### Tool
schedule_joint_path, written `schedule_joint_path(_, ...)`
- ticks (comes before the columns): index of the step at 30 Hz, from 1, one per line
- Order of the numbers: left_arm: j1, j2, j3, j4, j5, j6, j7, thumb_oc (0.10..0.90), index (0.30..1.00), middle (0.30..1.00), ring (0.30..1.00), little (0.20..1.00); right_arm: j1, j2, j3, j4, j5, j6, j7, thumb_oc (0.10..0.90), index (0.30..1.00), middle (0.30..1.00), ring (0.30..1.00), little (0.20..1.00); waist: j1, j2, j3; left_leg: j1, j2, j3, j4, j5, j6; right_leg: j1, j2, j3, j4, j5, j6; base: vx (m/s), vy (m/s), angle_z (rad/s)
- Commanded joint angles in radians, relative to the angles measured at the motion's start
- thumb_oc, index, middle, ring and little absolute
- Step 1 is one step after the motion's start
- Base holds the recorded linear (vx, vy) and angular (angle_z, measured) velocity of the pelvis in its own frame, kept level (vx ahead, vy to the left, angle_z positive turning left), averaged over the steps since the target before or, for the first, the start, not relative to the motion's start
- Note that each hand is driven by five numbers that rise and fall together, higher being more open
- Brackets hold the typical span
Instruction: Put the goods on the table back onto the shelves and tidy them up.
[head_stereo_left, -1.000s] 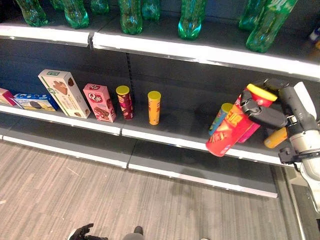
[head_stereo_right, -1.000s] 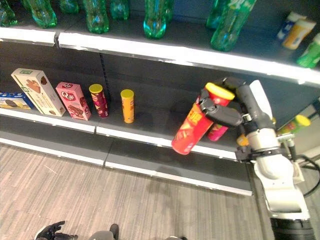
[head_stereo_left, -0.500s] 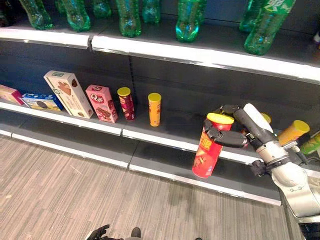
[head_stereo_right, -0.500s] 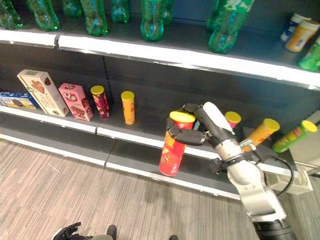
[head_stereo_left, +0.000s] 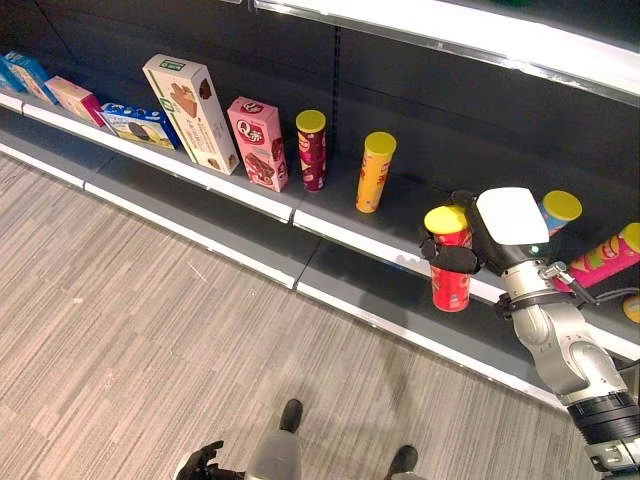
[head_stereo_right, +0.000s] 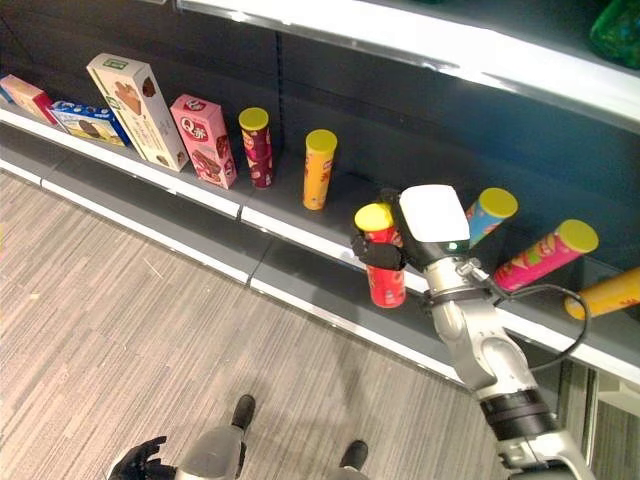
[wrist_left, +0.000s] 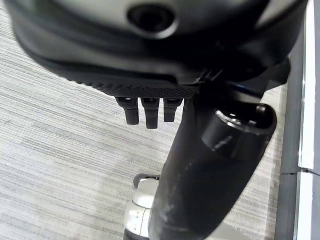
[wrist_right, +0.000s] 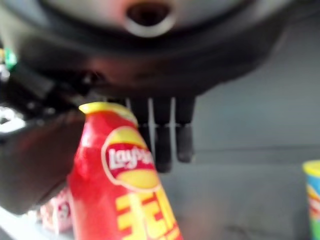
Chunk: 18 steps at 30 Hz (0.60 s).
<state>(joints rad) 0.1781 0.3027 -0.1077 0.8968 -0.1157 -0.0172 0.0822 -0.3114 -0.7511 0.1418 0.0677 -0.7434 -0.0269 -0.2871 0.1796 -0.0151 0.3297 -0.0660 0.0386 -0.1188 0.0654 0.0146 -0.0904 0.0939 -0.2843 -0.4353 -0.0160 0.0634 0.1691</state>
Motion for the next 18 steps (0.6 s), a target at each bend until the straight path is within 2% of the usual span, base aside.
schedule_joint_path(1, -0.015, 0.074, -0.020, 0.014, 0.019, -0.035, 0.034, 0.800, 0.900, 0.900, 0.900, 0.900, -0.145, -0.041, -0.059, -0.076, -0.012, 0.020, -0.139, 0.400, 0.300, 0.300, 0.300, 0.300, 0.006, -0.006, -0.069, -0.001, 0.046, 0.028, 0.013, -0.032, 0.016, -0.070, -0.070, 0.000, 0.173, -0.032, 0.016, -0.02, -0.009, 0.06)
schedule_joint_path(9, -0.068, 0.088, -0.055, 0.043, 0.010, -0.043, 0.055, 0.800, 0.900, 0.900, 0.900, 0.900, -0.229, -0.032, -0.063, -0.028, 0.027, 0.046, -0.228, 0.400, 0.300, 0.300, 0.300, 0.300, 0.034, 0.016, -0.016, -0.072, 0.040, -0.010, 0.054, -0.030, 0.008, -0.108, -0.079, -0.021, 0.210, -0.045, 0.012, -0.05, -0.015, 0.12)
schedule_joint_path(13, -0.099, 0.105, -0.075, 0.040, -0.008, -0.054, 0.065, 0.800, 0.900, 0.900, 0.900, 0.900, -0.294, -0.041, -0.084, 0.036, 0.079, 0.066, -0.297, 0.400, 0.300, 0.300, 0.300, 0.300, 0.044, 0.047, 0.023, -0.125, 0.025, -0.033, 0.075, -0.020, 0.007, -0.151, -0.095, -0.030, 0.238, -0.047, 0.011, -0.09, 0.015, 0.11)
schedule_joint_path(18, -0.127, 0.111, -0.083, 0.062, -0.021, -0.064, 0.075, 0.800, 0.900, 0.900, 0.900, 0.900, -0.361, -0.063, -0.072, 0.095, 0.108, 0.080, -0.334, 0.400, 0.300, 0.300, 0.300, 0.300, 0.053, 0.065, 0.042, -0.165, 0.017, -0.045, 0.082, -0.008, 0.006, -0.181, -0.108, -0.039, 0.250, -0.045, 0.012, -0.05, 0.011, 0.15)
